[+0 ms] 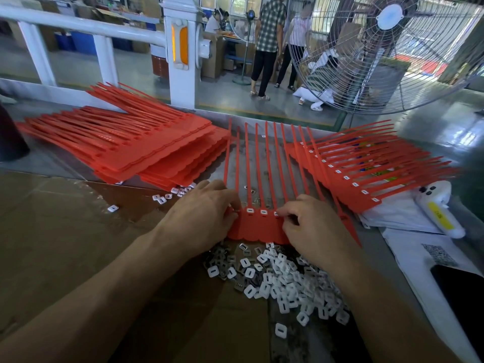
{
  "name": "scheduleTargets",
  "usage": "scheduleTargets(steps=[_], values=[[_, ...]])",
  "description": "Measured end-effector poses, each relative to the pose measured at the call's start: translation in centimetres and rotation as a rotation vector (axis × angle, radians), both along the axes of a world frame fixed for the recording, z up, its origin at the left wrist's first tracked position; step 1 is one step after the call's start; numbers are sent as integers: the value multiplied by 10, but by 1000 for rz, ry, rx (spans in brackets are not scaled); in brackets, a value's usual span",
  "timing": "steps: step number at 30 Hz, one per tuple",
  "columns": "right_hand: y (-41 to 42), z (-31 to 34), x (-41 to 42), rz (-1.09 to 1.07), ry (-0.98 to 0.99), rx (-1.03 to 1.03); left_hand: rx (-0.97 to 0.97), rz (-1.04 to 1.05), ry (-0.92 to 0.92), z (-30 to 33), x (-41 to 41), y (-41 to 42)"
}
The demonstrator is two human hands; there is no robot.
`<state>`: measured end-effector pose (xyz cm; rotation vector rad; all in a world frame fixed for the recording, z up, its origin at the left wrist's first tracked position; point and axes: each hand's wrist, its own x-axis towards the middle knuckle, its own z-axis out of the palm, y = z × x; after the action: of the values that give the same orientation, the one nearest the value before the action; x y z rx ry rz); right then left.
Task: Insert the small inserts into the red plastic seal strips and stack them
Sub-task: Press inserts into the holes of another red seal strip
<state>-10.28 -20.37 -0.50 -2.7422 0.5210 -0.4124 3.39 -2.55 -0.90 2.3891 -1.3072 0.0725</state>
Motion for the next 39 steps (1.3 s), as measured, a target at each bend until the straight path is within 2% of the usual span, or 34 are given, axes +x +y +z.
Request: scheduleTargets(steps=[5, 12, 17, 20, 22, 24, 30, 39], values=[[8, 3, 2, -8, 93, -198, 5, 4, 2, 0, -1, 0], [11, 3, 2, -20, 126, -237, 19, 0, -24, 2, -2, 0], [10, 0, 0, -34, 30, -138, 26, -12, -42, 2, -1, 0], [6, 4, -4, 29, -24, 14, 15, -15, -26, 2, -1, 0], [1, 10, -9, 137, 34, 172, 8, -15, -21, 2, 0, 0], [-4, 14, -14, 255, 136, 242, 1, -12, -15, 1, 0, 0], [-10, 13, -19, 347, 182, 342, -8, -7, -3, -1, 1, 0], [-9, 12, -18, 330, 215, 340, -20, -11, 0, -1, -1, 0]])
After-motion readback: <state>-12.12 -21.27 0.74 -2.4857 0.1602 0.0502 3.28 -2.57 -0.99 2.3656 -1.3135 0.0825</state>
